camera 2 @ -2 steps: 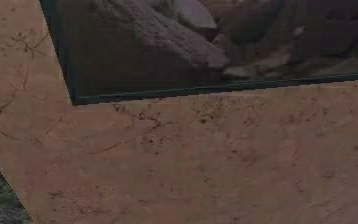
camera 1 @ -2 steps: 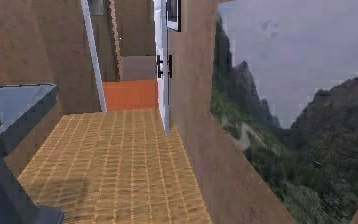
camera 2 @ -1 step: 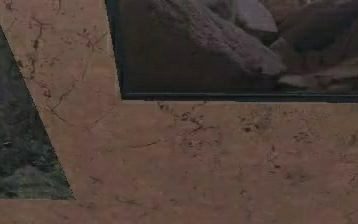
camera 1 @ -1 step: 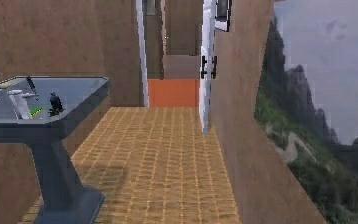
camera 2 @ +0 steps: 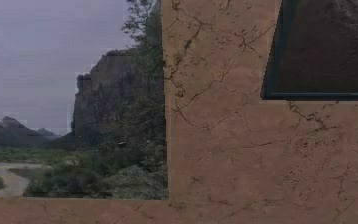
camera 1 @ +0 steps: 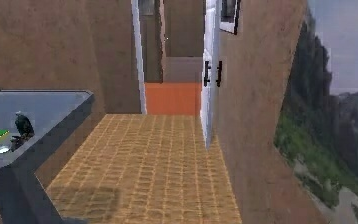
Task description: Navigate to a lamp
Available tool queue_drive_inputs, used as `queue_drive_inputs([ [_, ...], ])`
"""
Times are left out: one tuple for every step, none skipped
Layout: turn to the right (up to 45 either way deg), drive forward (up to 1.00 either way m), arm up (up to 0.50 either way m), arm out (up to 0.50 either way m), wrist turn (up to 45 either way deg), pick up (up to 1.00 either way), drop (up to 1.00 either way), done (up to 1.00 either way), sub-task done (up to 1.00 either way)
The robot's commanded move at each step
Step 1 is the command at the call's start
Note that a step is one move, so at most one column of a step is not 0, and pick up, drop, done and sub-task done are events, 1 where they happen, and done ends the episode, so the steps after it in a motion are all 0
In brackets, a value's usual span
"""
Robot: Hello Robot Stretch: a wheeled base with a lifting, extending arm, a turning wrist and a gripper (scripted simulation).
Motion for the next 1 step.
queue_drive_inputs([
  [-6.0, 0.00, 0.00, 0.00, 0.0, 0.00, 0.00, 0.00, 0.00],
])
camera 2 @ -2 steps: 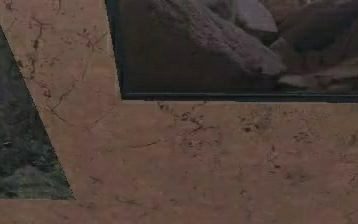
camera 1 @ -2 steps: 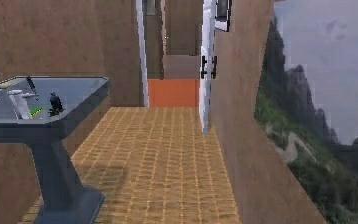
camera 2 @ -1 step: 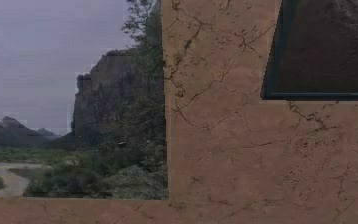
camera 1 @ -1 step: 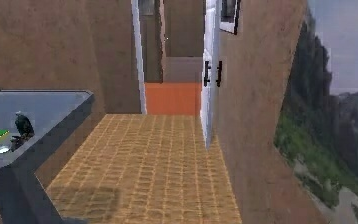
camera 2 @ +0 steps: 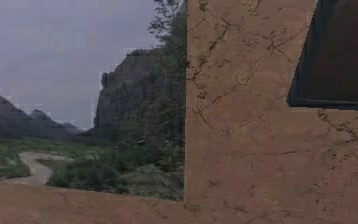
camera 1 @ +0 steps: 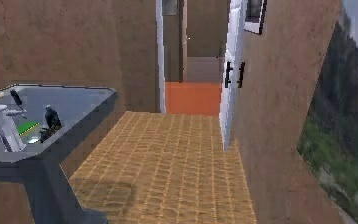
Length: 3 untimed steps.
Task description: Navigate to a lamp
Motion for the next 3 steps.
queue_drive_inputs([
  [0.0, 1.00, 0.00, 0.00, 0.0, 0.00, 0.00, 0.00, 0.00],
  [0.0, 0.95, 0.00, 0.00, 0.0, 0.00, 0.00, 0.00, 0.00],
  [-45.0, 0.00, 0.00, 0.00, 0.0, 0.00, 0.00, 0.00, 0.00],
])
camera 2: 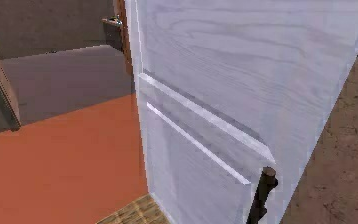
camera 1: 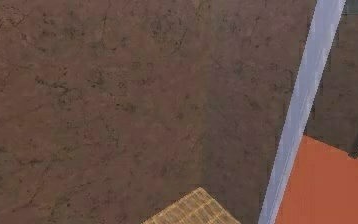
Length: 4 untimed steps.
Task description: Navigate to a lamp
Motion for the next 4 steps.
queue_drive_inputs([
  [-9.0, 0.00, 0.00, 0.00, 0.0, 0.00, 0.00, 0.00, 0.00],
  [0.0, 0.05, 0.00, 0.00, 0.0, 0.00, 0.00, 0.00, 0.00],
  [45.0, 0.00, 0.00, 0.00, 0.0, 0.00, 0.00, 0.00, 0.00],
  [27.0, 0.00, 0.00, 0.00, 0.0, 0.00, 0.00, 0.00, 0.00],
])
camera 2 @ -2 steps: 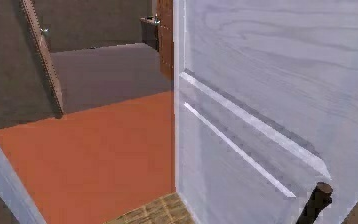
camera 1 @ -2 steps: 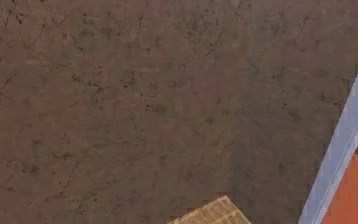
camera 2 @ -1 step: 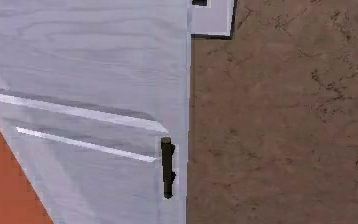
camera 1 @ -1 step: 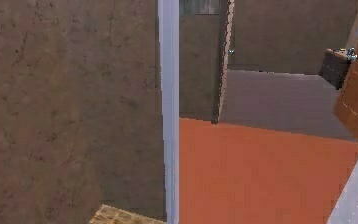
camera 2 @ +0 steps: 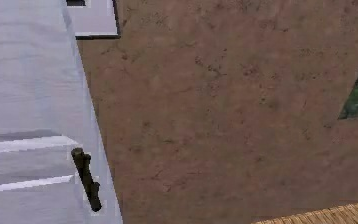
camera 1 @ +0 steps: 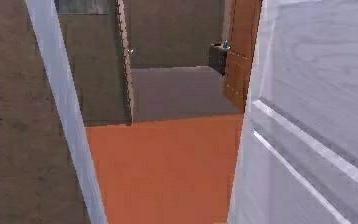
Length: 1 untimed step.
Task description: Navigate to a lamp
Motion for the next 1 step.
queue_drive_inputs([
  [0.0, 1.00, 0.00, 0.00, 0.0, 0.00, 0.00, 0.00, 0.00],
])
